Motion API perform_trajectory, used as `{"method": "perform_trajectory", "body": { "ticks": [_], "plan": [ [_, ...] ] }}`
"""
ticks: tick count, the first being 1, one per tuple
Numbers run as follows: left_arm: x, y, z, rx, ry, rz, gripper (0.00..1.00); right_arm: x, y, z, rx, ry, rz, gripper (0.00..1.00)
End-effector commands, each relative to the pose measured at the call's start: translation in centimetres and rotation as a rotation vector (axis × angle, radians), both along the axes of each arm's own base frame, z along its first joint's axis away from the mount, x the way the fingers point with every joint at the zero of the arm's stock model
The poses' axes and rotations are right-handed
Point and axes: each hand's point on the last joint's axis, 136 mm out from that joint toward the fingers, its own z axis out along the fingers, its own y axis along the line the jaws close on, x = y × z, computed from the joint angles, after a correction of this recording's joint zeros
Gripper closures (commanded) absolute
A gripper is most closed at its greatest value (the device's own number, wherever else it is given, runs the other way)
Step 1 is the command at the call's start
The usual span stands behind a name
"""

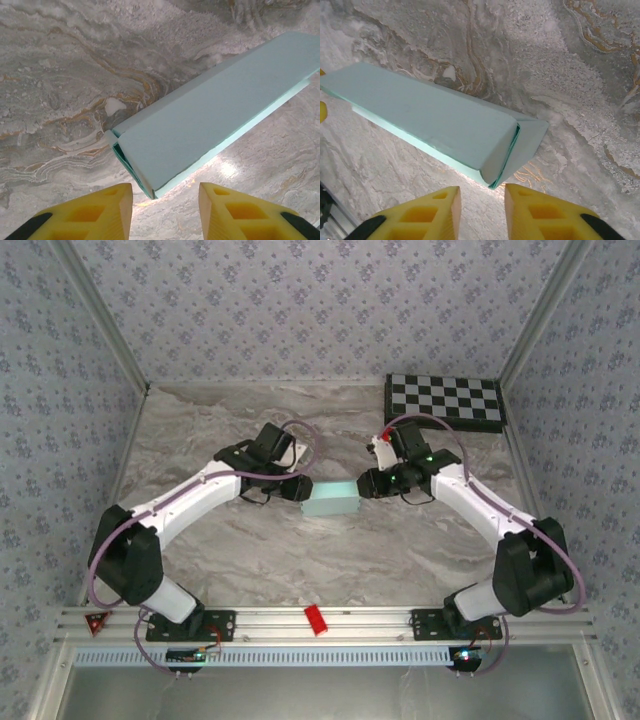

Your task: Fold the paper box

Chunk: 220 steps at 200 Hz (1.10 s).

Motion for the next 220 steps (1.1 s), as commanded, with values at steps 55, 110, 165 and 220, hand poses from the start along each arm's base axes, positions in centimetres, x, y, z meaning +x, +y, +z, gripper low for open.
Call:
{"method": "perform_trajectory", "body": {
  "ticks": [55,110,165,220],
  "plan": [
    [1.8,0.3,4.3,-0.151,-0.090,0.115,0.52,1.6,-0.1,3.3,0.110,-0.063,-0.065,0.64],
    [2.9,0.5,2.8,-0.141,-0.025,0.182,0.51,2.9,0.1,2.8,0.115,-0.038,-0.097,0.64],
    [2.7,0.2,1.2,-0.130,0.027,0.181,0.51,3.2,0.5,1.8,0.116,-0.004,-0.096,0.64],
    [2.1,0.2,0.0,-0.121,0.062,0.169,0.51,2.4,0.6,0.6,0.107,0.031,-0.081,0.64]
  ]
}}
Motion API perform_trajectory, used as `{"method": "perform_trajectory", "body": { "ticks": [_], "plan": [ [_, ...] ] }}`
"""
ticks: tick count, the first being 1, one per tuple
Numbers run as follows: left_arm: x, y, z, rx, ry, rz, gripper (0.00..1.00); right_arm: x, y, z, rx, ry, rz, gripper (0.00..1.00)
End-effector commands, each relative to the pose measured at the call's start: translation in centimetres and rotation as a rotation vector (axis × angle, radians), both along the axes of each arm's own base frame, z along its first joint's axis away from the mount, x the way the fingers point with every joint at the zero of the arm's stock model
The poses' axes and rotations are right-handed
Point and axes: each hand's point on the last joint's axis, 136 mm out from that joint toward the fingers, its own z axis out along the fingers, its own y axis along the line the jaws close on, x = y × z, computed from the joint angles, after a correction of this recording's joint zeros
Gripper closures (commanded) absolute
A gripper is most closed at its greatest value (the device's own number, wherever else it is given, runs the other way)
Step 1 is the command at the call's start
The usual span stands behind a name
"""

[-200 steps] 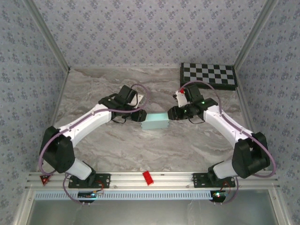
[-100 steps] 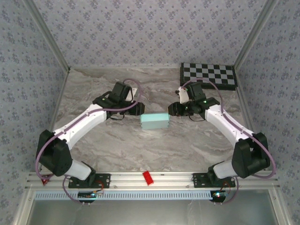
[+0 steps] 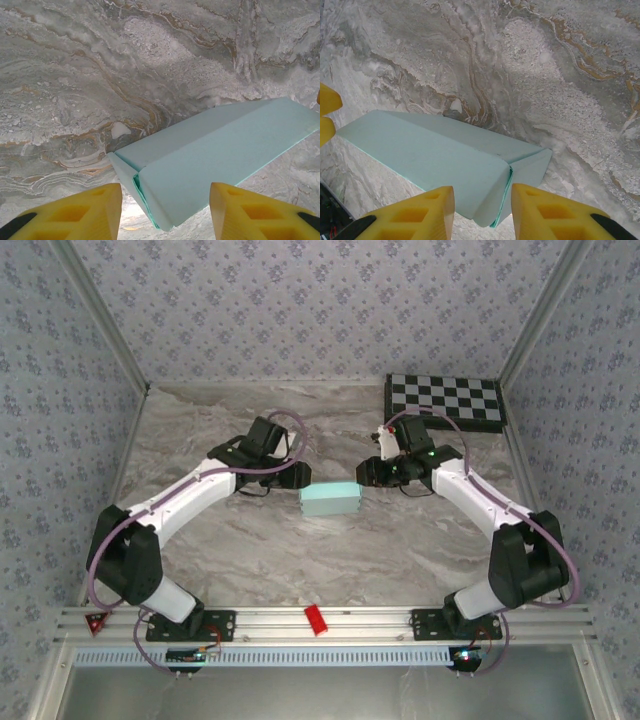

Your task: Fold the paper box

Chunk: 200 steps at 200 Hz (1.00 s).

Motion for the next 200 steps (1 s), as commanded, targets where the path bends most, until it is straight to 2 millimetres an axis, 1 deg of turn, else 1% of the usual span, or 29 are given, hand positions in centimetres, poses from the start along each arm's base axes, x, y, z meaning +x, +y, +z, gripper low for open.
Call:
{"method": "perform_trajectory", "body": {
  "ticks": [1,50,134,200],
  "plan": [
    [-0.5,-0.2,-0.7,-0.015,0.036,-0.008,0.51,-0.2,0.3,0.1,0.018,0.015,0.007,0.64],
    [-1.4,0.1,-2.3,-0.003,0.077,-0.011,0.52,-0.9,0.0,-1.1,-0.004,0.043,0.011,0.64],
    [-2.0,0.6,-3.3,0.009,0.098,-0.004,0.53,-2.0,-0.5,-2.7,-0.051,0.078,0.018,0.64],
    [-2.5,1.1,-4.6,0.034,0.121,0.005,0.53,-2.4,-1.0,-4.0,-0.085,0.103,0.014,0.64]
  ]
}}
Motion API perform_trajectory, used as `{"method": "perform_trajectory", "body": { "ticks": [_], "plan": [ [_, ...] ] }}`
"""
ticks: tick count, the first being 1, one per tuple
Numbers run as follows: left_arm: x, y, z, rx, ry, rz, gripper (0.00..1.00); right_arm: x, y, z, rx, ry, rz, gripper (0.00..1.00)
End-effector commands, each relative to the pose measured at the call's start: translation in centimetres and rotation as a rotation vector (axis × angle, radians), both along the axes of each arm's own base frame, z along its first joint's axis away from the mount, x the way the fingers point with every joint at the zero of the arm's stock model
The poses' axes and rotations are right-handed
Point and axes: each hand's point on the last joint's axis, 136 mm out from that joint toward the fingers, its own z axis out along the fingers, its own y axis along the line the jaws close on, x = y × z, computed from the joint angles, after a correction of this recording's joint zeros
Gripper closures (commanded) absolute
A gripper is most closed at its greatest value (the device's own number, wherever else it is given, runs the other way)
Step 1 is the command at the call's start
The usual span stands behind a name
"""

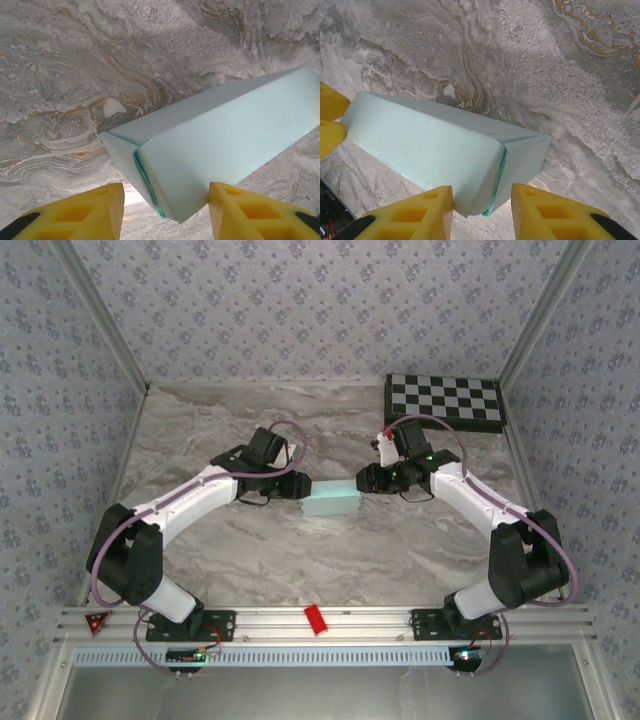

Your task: Fold the paper box

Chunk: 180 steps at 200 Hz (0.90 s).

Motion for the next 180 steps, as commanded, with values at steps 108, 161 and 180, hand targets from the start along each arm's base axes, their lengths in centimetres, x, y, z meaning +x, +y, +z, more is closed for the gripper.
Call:
{"method": "perform_trajectory", "body": {
  "ticks": [108,161,180],
  "plan": [
    [-1.7,1.9,-4.0,0.099,0.094,0.020,0.53,-1.9,-1.6,-5.3,-0.175,0.114,0.015,0.64],
    [-2.5,2.6,-5.0,0.119,0.111,0.035,0.53,-2.1,-2.5,-6.8,-0.249,0.135,0.009,0.64],
    [-2.7,2.9,-5.3,0.126,0.118,0.039,0.53,-1.9,-2.7,-7.2,-0.270,0.135,0.002,0.65]
  ]
}}
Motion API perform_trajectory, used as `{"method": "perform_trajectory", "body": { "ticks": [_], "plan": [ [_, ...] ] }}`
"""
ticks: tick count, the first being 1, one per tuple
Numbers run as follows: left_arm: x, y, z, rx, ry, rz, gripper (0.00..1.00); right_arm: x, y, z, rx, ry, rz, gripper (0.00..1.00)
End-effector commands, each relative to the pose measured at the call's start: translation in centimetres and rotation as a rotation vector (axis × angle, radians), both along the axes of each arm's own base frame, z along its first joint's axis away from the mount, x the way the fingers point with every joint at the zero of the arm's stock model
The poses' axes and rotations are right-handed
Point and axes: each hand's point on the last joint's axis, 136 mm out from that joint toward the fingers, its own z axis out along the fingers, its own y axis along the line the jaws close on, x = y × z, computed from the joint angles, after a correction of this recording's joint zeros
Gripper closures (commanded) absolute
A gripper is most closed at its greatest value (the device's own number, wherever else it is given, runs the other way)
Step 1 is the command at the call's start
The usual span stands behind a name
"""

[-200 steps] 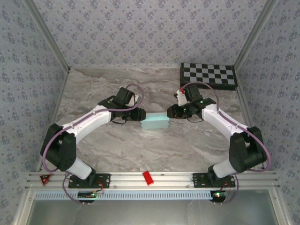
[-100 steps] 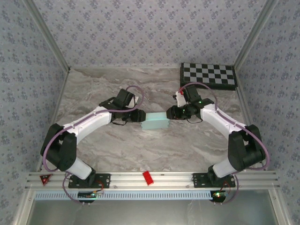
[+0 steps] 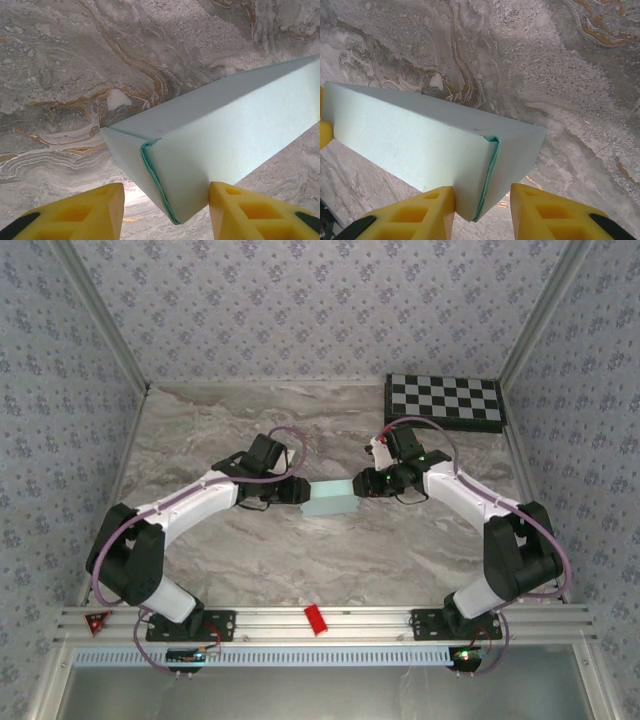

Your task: Fold the paper box

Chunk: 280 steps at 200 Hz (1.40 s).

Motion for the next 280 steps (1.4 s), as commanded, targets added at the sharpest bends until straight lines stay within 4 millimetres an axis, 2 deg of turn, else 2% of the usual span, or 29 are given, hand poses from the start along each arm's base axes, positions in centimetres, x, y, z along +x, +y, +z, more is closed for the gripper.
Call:
{"method": "perform_trajectory", "body": {
  "ticks": [1,36,78,106,132,164,218,265,280],
  "plan": [
    [-2.3,2.6,-3.6,0.126,0.107,0.030,0.53,-1.8,-3.1,-5.2,-0.209,0.117,-0.030,0.65],
    [-2.0,2.3,-2.7,0.106,0.085,0.035,0.52,-1.2,-2.8,-4.5,-0.200,0.101,-0.027,0.65],
    [-0.5,1.3,0.9,0.052,0.003,0.023,0.49,0.6,-0.6,-0.1,-0.059,0.024,-0.009,0.64],
    [0.6,0.9,3.2,0.053,-0.063,0.000,0.40,1.7,-0.2,2.8,-0.015,-0.034,-0.010,0.58],
    [1.3,1.0,4.8,0.081,-0.134,-0.038,0.28,1.8,-0.8,4.1,-0.005,-0.075,-0.022,0.55],
    [1.9,0.5,6.3,0.159,-0.281,-0.167,0.16,0.7,-2.7,3.9,-0.033,-0.116,-0.056,0.54],
    [1.2,-2.4,7.8,0.230,-0.540,-0.527,0.14,-1.7,-5.7,3.2,-0.024,-0.180,-0.128,0.53],
    [-0.4,-4.6,5.8,0.233,-0.684,-0.908,0.16,-3.3,-7.6,2.7,-0.035,-0.198,-0.173,0.51],
    [-0.2,-4.8,5.0,0.254,-0.696,-0.974,0.15,-3.7,-8.0,2.4,-0.038,-0.190,-0.182,0.51]
  ]
}}
